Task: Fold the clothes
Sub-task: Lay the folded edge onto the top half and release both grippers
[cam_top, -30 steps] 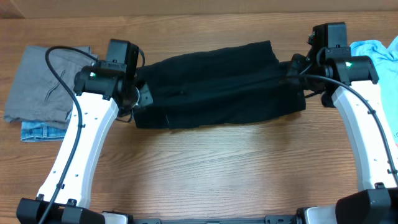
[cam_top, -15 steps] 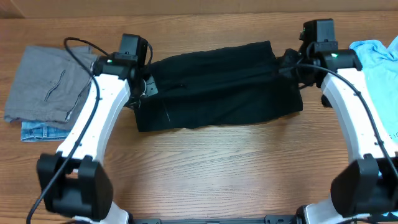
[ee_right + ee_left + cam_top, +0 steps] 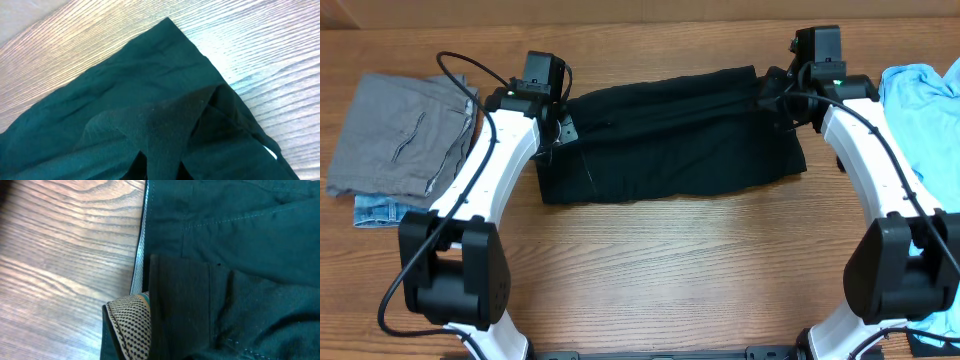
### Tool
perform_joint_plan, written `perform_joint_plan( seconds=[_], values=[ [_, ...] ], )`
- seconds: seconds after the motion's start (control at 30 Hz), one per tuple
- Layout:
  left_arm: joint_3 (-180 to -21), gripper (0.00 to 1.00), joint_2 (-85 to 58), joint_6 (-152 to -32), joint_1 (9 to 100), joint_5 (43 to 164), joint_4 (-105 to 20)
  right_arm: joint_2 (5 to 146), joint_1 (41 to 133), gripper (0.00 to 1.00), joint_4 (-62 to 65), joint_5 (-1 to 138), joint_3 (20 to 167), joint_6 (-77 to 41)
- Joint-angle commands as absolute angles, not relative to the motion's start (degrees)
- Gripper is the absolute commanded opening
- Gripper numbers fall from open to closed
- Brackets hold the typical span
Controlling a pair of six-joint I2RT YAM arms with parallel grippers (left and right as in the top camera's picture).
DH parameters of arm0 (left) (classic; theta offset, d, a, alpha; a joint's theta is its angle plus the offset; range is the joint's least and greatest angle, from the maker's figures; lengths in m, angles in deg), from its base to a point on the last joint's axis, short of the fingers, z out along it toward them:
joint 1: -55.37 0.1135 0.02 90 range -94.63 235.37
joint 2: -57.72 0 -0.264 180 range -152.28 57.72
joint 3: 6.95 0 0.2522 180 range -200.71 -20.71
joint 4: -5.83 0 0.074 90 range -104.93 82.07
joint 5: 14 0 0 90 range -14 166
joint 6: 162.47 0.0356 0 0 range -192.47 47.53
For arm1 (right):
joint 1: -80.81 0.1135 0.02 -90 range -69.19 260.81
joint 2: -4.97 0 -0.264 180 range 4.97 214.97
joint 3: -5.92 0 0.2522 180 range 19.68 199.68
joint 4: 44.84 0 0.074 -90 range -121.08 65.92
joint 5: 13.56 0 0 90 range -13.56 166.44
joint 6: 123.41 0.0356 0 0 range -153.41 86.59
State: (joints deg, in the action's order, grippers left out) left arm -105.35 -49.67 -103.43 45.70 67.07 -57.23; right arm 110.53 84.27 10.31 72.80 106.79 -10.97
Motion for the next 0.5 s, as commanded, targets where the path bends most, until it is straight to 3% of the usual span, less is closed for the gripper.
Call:
perform_joint_plan(
  seconds=[0.0, 0.23, 0.3, 0.37, 0.4, 0.43, 0.47],
  values=[
    [-106.3, 0.04, -51.6, -101.6, 48.1, 60.1, -55.9, 112.6, 83.1, 0.04, 8.7, 77.9, 108.7, -11.0],
    [-106.3, 0.04, -51.7, -101.1, 48.3, 59.1, -53.3, 116.1, 83.2, 0.04, 6.2, 77.7, 108.7, -10.9],
    [-106.3, 0.09, -51.7, -100.5, 48.3, 59.1, -53.1, 116.6, 83.2, 0.04, 6.0, 77.7, 108.7, -10.9],
    [-106.3, 0.29, -51.7, -99.4, 48.3, 59.1, -52.2, 117.1, 83.4, 0.12, 5.1, 77.7, 108.7, -10.9],
    [-106.3, 0.41, -51.7, -98.7, 48.3, 59.1, -51.1, 117.3, 83.4, 0.29, 4.1, 77.7, 108.7, -10.9],
    [-106.3, 0.63, -51.7, -98.1, 48.3, 59.2, -50.2, 117.3, 83.4, 0.47, 3.6, 77.7, 108.7, -11.0],
    [-106.4, 0.81, -51.7, -97.0, 48.3, 59.6, -49.0, 117.3, 83.4, 0.57, 2.4, 77.7, 108.7, -10.9]
  ],
)
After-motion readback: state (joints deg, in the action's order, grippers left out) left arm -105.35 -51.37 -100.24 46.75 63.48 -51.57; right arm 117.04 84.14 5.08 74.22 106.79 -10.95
